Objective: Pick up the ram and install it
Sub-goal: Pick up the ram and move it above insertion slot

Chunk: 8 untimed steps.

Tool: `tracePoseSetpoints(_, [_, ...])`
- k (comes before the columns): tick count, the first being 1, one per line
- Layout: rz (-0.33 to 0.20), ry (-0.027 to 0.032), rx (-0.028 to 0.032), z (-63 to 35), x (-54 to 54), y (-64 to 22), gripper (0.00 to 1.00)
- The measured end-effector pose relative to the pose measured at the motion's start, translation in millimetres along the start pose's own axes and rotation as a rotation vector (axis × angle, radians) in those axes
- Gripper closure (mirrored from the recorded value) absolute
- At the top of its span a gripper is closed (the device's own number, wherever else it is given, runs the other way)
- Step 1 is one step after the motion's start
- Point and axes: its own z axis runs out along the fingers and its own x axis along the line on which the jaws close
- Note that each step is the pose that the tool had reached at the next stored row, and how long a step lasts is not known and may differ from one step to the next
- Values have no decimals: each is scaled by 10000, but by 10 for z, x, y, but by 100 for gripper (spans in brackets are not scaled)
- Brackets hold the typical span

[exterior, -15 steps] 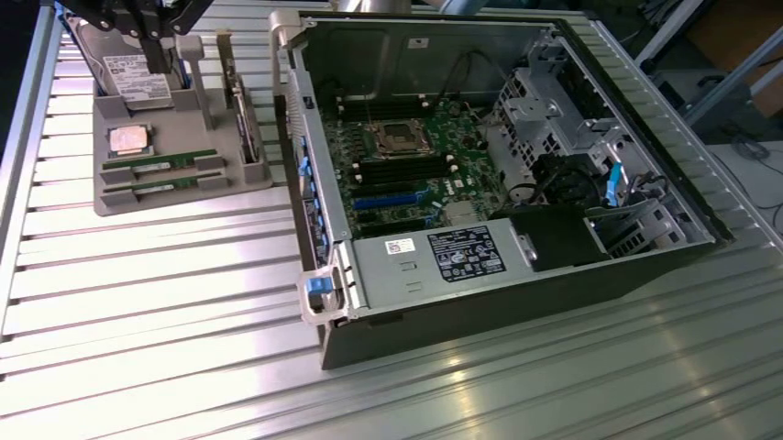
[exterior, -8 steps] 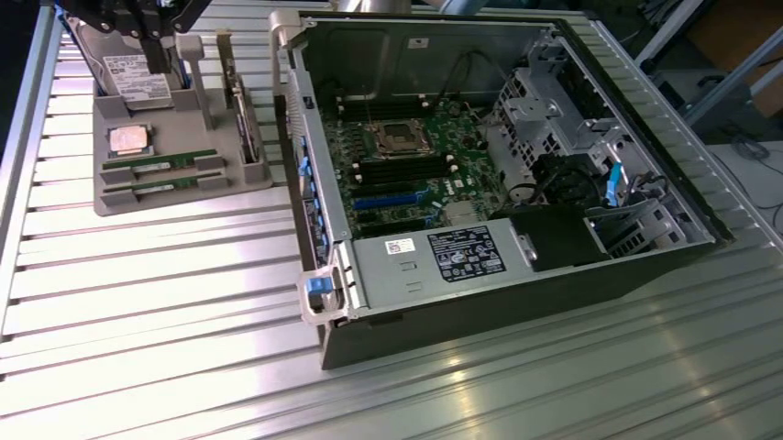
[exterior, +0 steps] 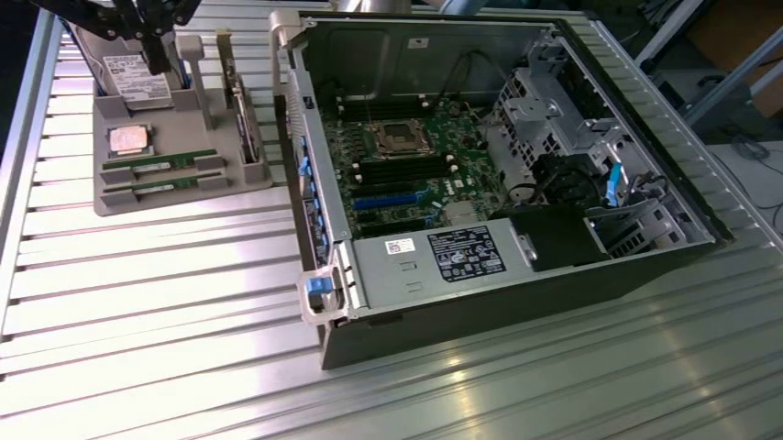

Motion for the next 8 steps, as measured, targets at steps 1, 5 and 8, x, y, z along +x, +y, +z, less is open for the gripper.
tracePoseSetpoints(1, [-530, 19, -12, 0, 0, 0, 89])
tracePoseSetpoints(5, [-2003, 70, -47, 0, 0, 0, 89])
tracePoseSetpoints(8, [-3012, 105, -72, 1, 0, 0, 89])
